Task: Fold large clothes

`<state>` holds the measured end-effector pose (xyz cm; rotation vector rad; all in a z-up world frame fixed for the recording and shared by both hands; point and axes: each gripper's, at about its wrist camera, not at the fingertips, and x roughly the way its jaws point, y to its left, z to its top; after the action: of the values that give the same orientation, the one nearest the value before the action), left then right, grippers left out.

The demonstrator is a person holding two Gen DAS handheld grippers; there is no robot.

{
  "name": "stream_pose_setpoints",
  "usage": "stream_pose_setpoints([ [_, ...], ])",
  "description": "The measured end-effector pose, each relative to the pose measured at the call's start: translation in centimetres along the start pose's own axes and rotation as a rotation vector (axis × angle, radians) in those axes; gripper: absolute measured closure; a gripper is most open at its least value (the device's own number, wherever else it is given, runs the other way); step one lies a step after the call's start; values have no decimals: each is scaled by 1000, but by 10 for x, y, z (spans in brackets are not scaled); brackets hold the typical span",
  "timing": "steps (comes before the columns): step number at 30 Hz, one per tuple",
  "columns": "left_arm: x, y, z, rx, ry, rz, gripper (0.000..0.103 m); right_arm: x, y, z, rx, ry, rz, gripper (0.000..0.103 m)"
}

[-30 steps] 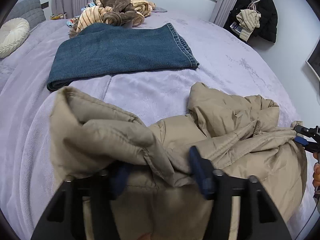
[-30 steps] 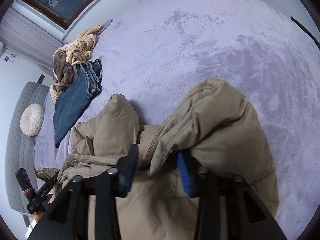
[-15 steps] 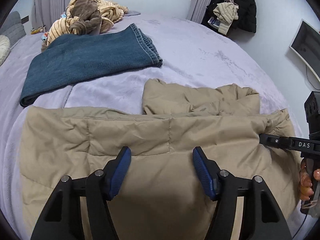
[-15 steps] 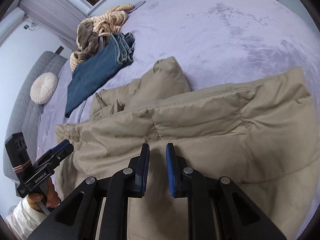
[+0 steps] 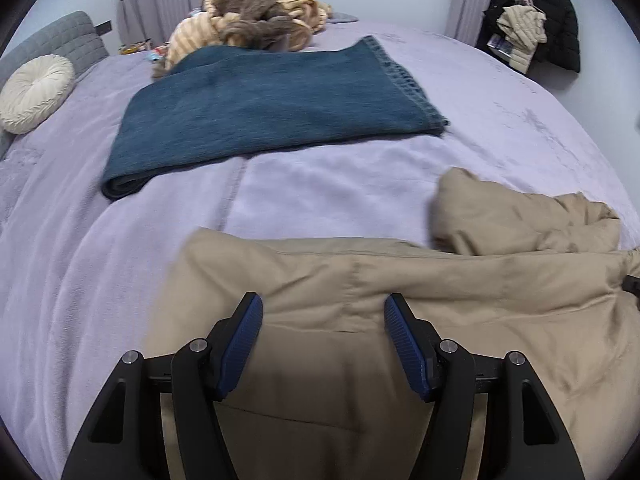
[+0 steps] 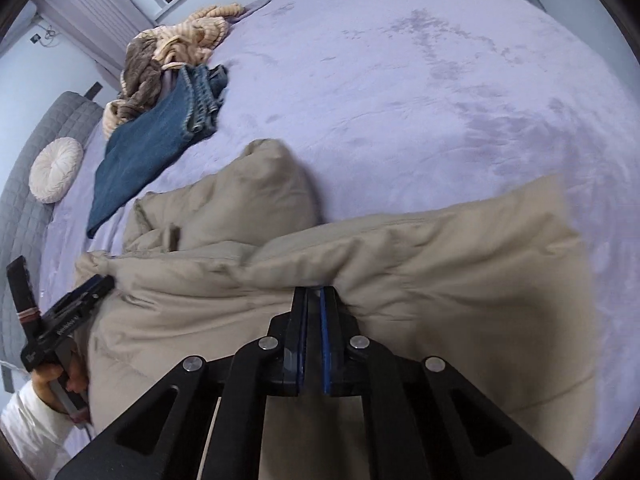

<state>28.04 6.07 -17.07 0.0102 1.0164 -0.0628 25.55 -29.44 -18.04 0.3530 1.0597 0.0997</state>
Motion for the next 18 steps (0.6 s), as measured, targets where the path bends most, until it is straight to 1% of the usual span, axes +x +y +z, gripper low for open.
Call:
stream_pose_setpoints([
  [1, 3, 11, -1, -14, 5, 27, 36, -7, -13, 0, 12, -15, -53, 98],
  [2, 7, 21, -2, -33, 15, 27, 36, -11, -26, 1, 33, -28, -93, 98],
  [4, 18, 35, -4, -78, 37, -7, 36, -14, -56, -1, 114, -34, -140, 99],
  [6, 27, 34, -4, -81, 44, -4, 35, -6, -80, -1, 208, -21, -124, 99],
  [8, 34, 28, -5, -72, 47, 13, 34, 6, -92, 0, 281, -12, -98, 99],
  [10, 39, 26, -4, -71, 63, 15, 32, 15, -95, 2, 306, -13, -103, 99],
  [12, 43, 29, 0, -89, 81, 0, 29, 20, -90, 6, 288, -9, -125, 99],
  [14, 39, 32, 2, -100, 88, -4, 29, 20, -86, 9, 275, -4, -140, 98],
  [15, 34, 32, 2, -99, 86, 6, 29, 17, -85, 10, 275, -4, -141, 94],
  [16, 28, 31, 1, -95, 84, 18, 29, 12, -83, 10, 278, -8, -138, 94],
  [17, 23, 30, 1, -88, 82, 29, 29, 7, -80, 9, 278, -12, -142, 91],
  [18, 17, 29, 0, -78, 80, 34, 29, 2, -78, 8, 278, -17, -141, 84],
])
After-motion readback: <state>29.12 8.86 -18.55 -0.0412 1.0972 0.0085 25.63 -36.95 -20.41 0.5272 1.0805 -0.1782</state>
